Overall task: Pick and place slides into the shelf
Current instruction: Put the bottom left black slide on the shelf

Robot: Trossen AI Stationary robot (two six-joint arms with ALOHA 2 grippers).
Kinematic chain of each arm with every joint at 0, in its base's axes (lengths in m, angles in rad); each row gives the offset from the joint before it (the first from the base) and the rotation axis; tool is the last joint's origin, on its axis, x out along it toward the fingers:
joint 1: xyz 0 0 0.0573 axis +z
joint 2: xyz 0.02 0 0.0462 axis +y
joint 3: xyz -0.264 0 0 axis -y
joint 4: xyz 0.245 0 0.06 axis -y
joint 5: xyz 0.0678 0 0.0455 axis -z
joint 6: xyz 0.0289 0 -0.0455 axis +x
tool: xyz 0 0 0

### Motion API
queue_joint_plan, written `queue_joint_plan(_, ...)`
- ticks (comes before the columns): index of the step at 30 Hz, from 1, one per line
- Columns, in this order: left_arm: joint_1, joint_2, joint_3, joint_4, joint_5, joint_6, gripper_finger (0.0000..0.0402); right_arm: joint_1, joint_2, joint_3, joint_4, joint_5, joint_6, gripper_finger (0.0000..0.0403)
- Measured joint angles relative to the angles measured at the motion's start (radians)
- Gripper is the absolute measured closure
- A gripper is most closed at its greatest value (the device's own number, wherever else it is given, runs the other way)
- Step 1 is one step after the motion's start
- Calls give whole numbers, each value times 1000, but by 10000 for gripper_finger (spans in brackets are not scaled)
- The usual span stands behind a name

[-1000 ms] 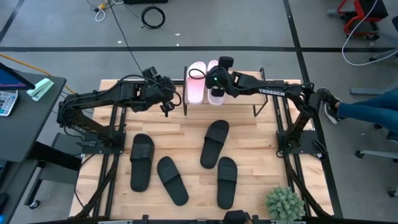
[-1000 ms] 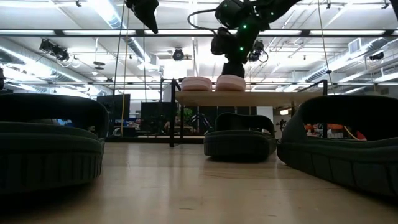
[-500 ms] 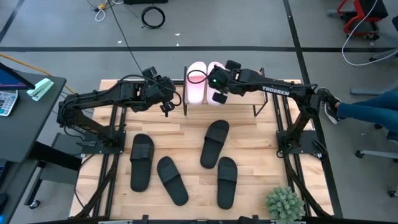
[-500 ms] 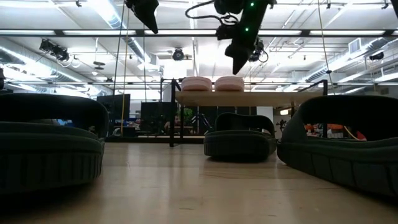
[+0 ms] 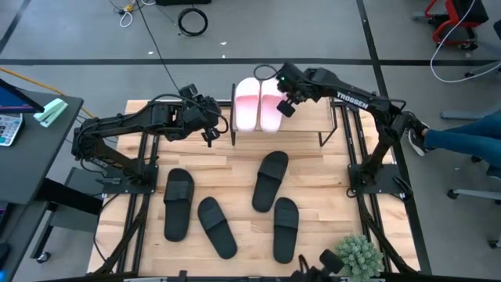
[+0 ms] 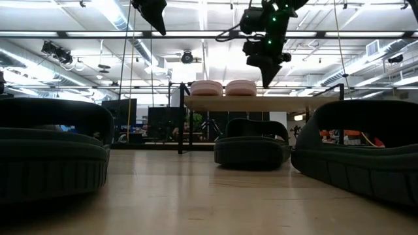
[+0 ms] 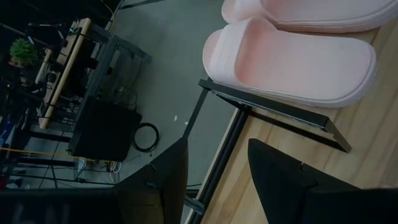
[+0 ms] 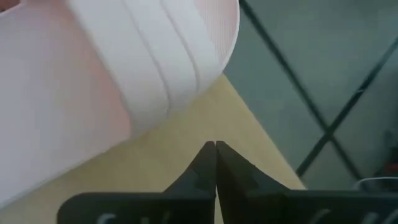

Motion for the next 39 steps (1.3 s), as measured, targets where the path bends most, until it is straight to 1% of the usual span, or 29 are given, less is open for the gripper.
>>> queue_joint_plan(4, 0, 0, 0, 0, 0, 0, 230, -57, 0, -21, -3, -106, 37, 399)
queue_joint_plan(8, 0, 0, 0, 0, 0, 0, 230, -75, 2, -75, 4, -160, 44, 399)
queue_joint_plan(13, 0, 0, 0, 0, 0, 1, 230, -63, 3, -124, 87, -167, 27, 400)
queue_joint_plan(18, 0, 0, 0, 1, 0, 1, 230, -61, 3, -124, 183, -176, 19, 401)
queue_joint_plan(26, 0, 0, 0, 0, 0, 1, 230, -59, 3, -124, 213, -238, 17, 402)
queue_joint_plan(34, 0, 0, 0, 1, 0, 2, 230, -51, 3, -124, 296, -244, 14, 403)
queue_joint_plan(39, 0, 0, 0, 1, 0, 1, 230, -45, 3, -124, 272, -241, 17, 403)
